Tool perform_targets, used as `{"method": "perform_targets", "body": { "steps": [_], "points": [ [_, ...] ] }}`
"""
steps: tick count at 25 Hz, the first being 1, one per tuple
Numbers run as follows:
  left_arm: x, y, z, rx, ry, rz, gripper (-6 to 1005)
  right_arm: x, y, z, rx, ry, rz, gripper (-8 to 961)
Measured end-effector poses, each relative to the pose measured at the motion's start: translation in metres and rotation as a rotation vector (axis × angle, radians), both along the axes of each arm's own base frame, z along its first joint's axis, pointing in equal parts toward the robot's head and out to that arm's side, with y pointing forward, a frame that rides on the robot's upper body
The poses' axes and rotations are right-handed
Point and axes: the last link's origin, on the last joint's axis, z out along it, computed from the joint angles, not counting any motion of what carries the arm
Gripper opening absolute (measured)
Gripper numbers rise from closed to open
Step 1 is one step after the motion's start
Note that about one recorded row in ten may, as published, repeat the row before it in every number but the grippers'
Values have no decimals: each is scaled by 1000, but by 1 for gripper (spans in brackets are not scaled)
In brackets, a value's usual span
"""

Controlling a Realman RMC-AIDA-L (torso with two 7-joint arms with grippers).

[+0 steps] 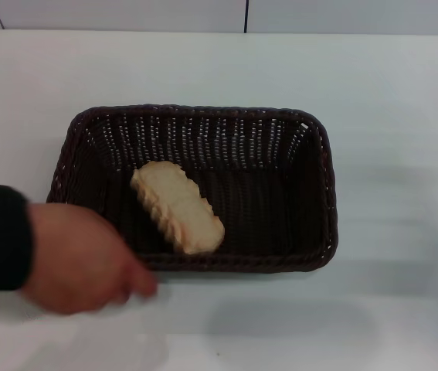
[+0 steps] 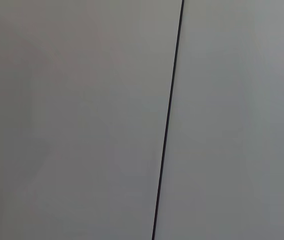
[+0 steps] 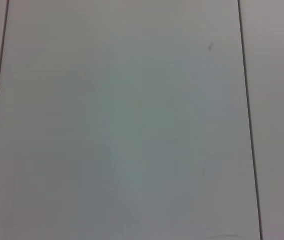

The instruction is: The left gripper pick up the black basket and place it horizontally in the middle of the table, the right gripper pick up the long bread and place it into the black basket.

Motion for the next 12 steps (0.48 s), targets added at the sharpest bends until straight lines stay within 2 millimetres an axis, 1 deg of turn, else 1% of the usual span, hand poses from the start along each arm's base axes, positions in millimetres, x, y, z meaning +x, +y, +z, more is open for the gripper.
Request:
{"method": "perform_targets", "body": {
  "steps": [12],
  "points": [
    [0, 1, 0, 4, 3, 8, 760, -2, 2, 1, 1, -5, 13, 652]
  ]
}}
